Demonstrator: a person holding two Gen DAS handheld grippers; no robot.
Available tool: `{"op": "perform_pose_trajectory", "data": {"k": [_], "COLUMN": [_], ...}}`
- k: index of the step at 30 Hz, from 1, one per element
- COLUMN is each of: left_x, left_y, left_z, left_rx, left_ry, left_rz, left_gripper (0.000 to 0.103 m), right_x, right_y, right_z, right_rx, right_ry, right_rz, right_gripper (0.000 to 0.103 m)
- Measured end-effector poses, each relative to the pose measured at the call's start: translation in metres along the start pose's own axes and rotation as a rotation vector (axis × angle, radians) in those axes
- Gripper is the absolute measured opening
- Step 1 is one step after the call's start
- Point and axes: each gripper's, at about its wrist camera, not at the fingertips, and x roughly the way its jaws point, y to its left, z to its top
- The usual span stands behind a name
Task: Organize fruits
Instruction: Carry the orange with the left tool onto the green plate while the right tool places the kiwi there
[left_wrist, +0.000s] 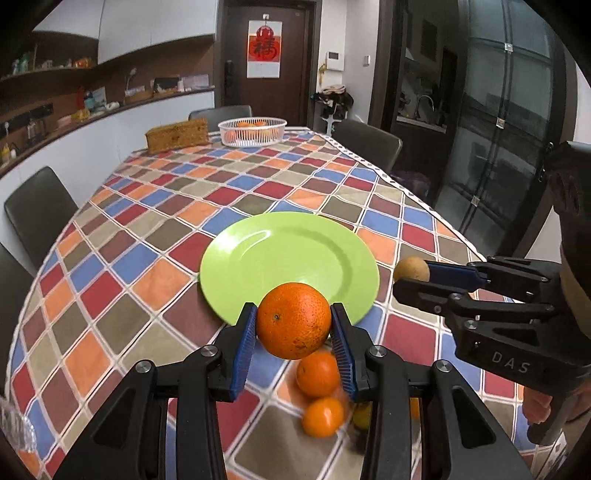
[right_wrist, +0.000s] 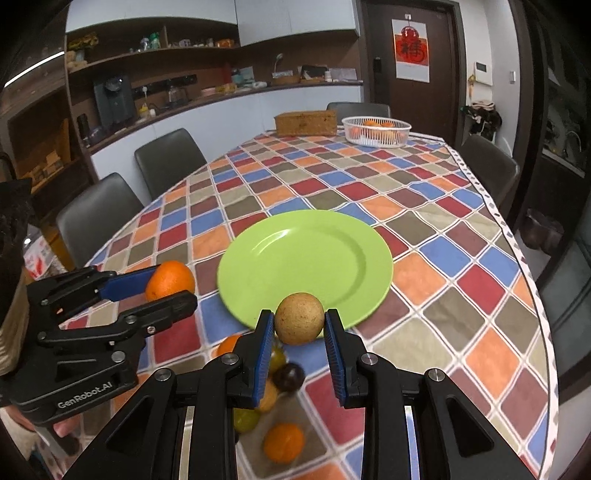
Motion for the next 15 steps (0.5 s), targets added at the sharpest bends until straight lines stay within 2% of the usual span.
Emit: {"op": "perform_pose_trajectory", "data": {"k": [9,15], "left_x": [0.057,0.084], "left_y": [0.02,0.031], "left_z": [0.018,0.014], "left_rx": [-0.071,-0.109], "left_ry": [0.122,0.196], "left_rz": [-0.046,-0.036], "left_gripper": [0.039,0.039], "right_x": [0.052,0.084], "right_y": [-0.017,-0.019], "right_z": [0.024,0.026], "right_rx": [0.036,0.013], "right_ry": [0.088,0.153], "right_rz": [0.055,0.033], "right_gripper": [0.029,0.029]}}
